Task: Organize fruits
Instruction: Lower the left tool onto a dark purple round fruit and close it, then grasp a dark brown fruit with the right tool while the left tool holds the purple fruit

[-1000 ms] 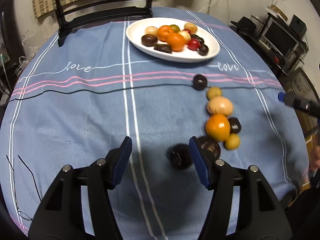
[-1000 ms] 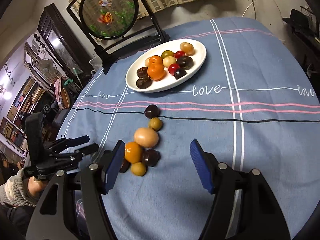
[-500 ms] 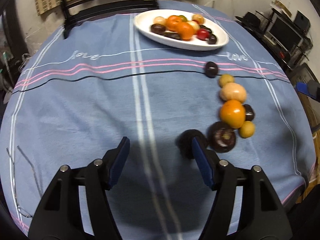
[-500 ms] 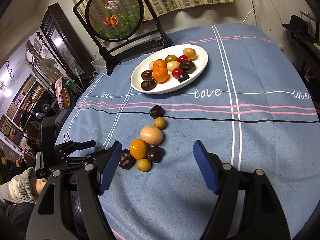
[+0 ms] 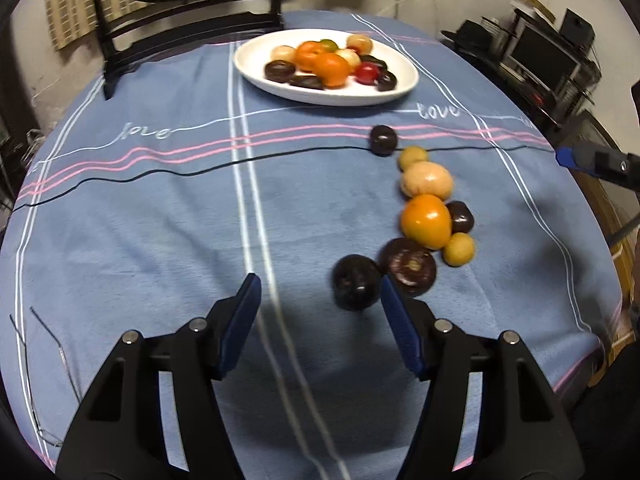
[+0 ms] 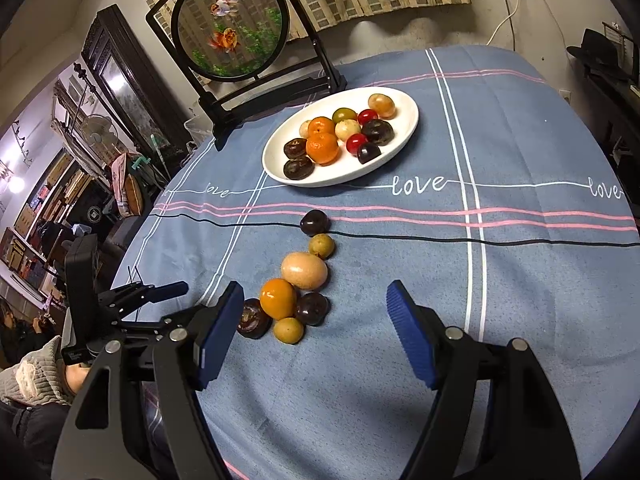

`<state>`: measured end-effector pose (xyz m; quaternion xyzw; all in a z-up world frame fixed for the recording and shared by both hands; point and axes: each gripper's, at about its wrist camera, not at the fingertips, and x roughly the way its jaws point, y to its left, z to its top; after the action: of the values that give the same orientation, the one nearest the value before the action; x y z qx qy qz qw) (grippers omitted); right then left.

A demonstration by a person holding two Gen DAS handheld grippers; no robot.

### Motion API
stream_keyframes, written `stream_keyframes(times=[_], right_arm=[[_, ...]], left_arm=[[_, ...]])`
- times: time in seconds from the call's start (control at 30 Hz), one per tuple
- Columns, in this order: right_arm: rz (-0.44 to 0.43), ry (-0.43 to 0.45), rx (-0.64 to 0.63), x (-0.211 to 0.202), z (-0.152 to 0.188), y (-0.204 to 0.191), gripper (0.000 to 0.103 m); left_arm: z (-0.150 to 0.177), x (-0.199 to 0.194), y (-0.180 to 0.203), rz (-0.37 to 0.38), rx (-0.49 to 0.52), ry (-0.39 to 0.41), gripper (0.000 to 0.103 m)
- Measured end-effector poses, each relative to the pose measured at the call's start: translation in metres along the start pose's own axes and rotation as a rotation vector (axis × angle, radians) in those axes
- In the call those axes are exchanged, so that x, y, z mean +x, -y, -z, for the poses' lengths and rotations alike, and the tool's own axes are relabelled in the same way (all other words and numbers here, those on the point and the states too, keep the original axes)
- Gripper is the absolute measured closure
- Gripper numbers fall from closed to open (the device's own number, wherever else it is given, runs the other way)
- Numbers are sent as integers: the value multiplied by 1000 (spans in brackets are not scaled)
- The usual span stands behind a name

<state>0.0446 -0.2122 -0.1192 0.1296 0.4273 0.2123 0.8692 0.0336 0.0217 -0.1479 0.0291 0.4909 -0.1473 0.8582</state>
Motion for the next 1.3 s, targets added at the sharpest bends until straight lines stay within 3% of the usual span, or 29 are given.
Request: stream_keyframes(times=[0.23,0.6,0.73,0.87,1.03,1.3], right_arm=[[16,8,21,-5,2,6,29],[32,4,31,-7,5,7,29],[36,-1,28,-7,5,6,29],[33,-2,19,-8,6,4,29],[24,-19,8,-4,6,2,29],[14,-60,0,7,7,0,29]], left_arm=[[0,13,1,30,4,-27,54],[0,30,2,113,4,-49,58],[0,30,3,133,10,-42,67],[0,29,3,147,3,-40,69],[3,28,4,131,10,-40,69],[9,19,-20,95,-81,-32,69]])
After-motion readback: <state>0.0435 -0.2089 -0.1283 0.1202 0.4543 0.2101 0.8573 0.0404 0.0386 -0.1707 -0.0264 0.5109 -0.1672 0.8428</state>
